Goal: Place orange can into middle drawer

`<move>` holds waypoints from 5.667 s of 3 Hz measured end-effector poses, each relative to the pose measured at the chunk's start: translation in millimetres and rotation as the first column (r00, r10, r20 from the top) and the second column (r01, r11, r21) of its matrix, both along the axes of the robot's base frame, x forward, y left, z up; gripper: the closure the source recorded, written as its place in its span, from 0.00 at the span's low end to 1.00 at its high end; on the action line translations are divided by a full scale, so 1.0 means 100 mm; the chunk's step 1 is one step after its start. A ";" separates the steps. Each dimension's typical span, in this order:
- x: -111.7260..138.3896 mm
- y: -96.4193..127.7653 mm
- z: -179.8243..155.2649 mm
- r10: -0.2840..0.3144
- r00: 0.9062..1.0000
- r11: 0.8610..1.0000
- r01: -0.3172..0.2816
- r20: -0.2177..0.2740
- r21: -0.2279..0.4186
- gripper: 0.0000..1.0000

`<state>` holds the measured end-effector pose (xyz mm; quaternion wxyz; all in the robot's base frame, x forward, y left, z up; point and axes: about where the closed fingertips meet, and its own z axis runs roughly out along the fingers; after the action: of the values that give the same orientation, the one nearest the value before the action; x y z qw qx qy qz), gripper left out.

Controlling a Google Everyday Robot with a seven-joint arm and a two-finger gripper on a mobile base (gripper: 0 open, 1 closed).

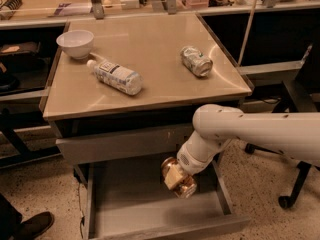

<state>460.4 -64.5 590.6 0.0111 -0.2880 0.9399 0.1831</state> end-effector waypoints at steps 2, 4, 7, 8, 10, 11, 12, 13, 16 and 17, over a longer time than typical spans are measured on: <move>-0.07 0.06 -0.29 -0.018 0.999 0.999 0.020 -0.042 0.045 1.00; -0.15 0.27 -1.04 -0.125 0.988 0.971 0.141 -0.090 0.195 1.00; -0.10 0.59 -1.46 -0.119 0.986 0.951 0.146 -0.114 0.273 1.00; 0.02 0.67 -1.52 -0.116 0.987 0.943 0.145 -0.114 0.298 1.00; 0.08 0.69 -1.85 -0.158 0.973 0.915 0.208 -0.167 0.345 1.00; 0.05 0.69 -1.98 -0.174 0.966 0.904 0.234 -0.193 0.358 1.00; 0.01 0.67 -2.05 -0.177 0.959 0.893 0.252 -0.222 0.374 1.00; 0.01 0.67 -2.05 -0.177 0.959 0.893 0.252 -0.222 0.374 0.81; 0.00 0.67 -2.05 -0.177 0.959 0.893 0.252 -0.222 0.374 0.11; 0.00 0.67 -2.05 -0.177 0.959 0.893 0.252 -0.223 0.374 0.00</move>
Offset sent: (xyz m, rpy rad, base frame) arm -0.0131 0.0108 -0.0536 0.1093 0.0687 -0.0470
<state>460.8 2.2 385.3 0.0036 -0.1559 0.9059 0.3939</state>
